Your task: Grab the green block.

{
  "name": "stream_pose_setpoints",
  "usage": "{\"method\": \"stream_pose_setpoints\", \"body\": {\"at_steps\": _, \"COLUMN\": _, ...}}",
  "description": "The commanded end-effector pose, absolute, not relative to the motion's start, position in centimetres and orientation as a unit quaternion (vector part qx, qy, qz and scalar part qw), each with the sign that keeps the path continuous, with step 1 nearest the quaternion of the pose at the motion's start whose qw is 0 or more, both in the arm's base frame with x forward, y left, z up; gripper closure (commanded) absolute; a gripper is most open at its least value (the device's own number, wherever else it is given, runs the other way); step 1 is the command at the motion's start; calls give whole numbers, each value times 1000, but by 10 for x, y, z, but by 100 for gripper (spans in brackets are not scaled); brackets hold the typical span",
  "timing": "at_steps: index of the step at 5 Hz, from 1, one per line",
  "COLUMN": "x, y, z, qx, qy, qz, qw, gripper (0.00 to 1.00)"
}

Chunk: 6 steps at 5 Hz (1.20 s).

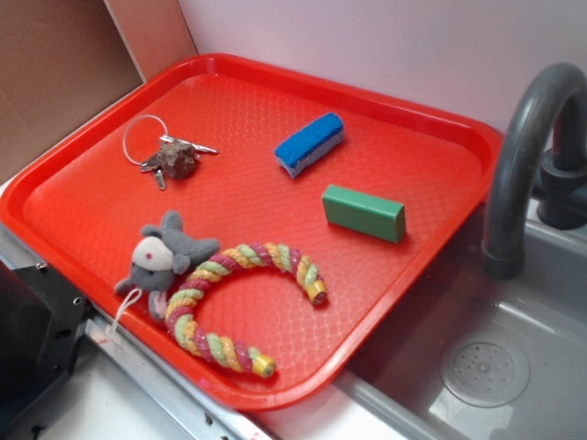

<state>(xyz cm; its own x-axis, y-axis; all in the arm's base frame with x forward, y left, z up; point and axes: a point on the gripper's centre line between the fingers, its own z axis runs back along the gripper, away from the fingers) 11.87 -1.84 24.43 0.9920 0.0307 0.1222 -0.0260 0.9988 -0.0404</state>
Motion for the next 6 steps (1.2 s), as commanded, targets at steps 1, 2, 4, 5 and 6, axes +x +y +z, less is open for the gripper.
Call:
{"method": "stream_pose_setpoints", "body": {"at_steps": 1, "x": 119, "y": -18, "z": 244, "qx": -19, "qy": -61, "qz": 14, "qw": 998, "gripper": 0}}
{"method": "stream_pose_setpoints", "body": {"at_steps": 2, "x": 138, "y": -22, "z": 237, "qx": -15, "qy": -108, "qz": -60, "qw": 992, "gripper": 0}}
{"method": "stream_pose_setpoints", "body": {"at_steps": 4, "x": 184, "y": -47, "z": 217, "qx": -19, "qy": -131, "qz": -233, "qw": 963, "gripper": 0}}
{"method": "stream_pose_setpoints", "body": {"at_steps": 5, "x": 209, "y": -68, "z": 200, "qx": -12, "qy": -124, "qz": -305, "qw": 944, "gripper": 0}}
{"method": "stream_pose_setpoints", "body": {"at_steps": 6, "x": 229, "y": -87, "z": 183, "qx": -33, "qy": -118, "qz": -368, "qw": 922, "gripper": 0}}
